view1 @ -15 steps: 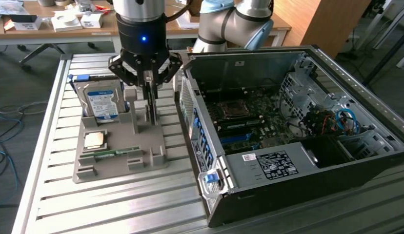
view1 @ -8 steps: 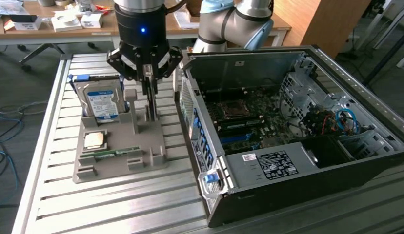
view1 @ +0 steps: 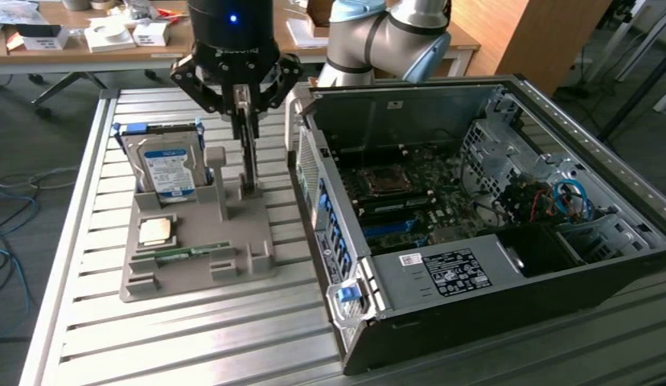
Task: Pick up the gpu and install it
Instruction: 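Pick up the gpu and move the gpu toward the slot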
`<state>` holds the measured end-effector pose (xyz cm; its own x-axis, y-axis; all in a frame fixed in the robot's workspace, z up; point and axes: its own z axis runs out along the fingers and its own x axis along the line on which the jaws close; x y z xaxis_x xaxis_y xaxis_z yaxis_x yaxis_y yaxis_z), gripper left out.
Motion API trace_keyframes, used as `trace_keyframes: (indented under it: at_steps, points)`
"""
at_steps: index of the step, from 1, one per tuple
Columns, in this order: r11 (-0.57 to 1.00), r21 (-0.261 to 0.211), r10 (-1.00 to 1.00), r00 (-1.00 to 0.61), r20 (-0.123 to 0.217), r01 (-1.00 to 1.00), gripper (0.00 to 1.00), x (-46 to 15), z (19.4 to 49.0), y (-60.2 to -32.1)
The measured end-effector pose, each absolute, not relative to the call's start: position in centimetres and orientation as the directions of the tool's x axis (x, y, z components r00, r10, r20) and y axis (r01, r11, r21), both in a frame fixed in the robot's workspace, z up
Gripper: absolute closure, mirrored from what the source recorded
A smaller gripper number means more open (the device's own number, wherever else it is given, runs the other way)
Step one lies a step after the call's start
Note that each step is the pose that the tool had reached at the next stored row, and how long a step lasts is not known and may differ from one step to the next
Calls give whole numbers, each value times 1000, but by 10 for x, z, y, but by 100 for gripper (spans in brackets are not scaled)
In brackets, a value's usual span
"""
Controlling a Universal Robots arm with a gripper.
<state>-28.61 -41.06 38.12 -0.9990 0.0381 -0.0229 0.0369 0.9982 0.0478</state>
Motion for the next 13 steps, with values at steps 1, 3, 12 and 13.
trace_keyframes:
  at_steps: [1,3,12,13]
  points:
    - [998,48,38,-999,-23,37,73,-286,390,-411]
    - [998,48,38,-999,-23,37,73,-286,404,-411]
    - [998,48,38,-999,-23,37,73,-286,418,-411]
    - [998,48,38,-999,-23,37,73,-286,419,-411]
